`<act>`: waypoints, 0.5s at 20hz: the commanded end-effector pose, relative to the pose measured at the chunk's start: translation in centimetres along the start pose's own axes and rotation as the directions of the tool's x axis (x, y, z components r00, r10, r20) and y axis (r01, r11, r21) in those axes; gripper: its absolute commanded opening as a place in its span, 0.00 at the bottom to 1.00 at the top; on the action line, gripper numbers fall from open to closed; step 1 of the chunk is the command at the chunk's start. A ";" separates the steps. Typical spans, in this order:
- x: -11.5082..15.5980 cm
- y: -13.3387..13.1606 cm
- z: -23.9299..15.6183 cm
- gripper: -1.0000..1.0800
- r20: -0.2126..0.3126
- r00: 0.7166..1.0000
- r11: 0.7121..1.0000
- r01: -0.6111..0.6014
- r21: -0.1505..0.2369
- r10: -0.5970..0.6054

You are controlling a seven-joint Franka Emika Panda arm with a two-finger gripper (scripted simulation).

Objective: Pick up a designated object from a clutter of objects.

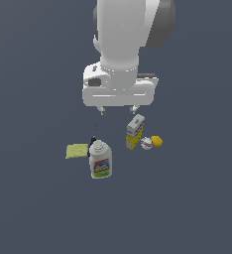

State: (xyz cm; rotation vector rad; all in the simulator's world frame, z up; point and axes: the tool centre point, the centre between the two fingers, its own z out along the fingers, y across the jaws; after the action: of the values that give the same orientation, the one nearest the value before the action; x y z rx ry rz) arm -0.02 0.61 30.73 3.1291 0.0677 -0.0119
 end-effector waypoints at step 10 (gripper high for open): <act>0.0 0.3 0.3 0.96 0.016 1.000 0.999 -0.026 0.018 0.026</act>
State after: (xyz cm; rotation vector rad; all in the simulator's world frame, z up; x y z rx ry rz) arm 0.02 0.33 30.44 3.1441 0.0308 -0.0324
